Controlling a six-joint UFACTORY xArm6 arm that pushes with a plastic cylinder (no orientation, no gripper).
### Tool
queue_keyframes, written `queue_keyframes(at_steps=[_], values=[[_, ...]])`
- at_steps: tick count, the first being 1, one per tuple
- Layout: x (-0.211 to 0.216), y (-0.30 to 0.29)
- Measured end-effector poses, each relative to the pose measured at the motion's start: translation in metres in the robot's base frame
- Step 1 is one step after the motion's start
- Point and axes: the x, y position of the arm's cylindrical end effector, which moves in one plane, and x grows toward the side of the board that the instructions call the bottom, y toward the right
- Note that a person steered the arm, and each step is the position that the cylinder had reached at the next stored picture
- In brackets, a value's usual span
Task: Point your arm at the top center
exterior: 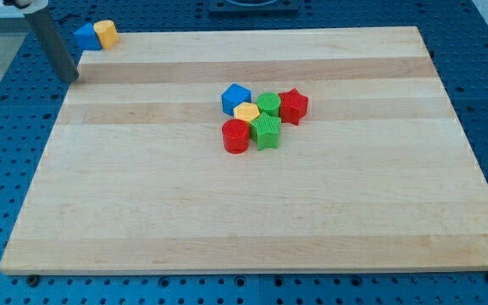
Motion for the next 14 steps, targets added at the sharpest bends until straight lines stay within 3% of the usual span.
queue_keyframes(at_steps=[1, 3, 5, 9, 10, 11, 14], values=[[-0.022, 0.008], [-0.054, 0.079], [-0.115, 0.086], [-0.108, 0.134], [-0.113, 0.189], [-0.115, 0.201], [-0.113, 0.196]])
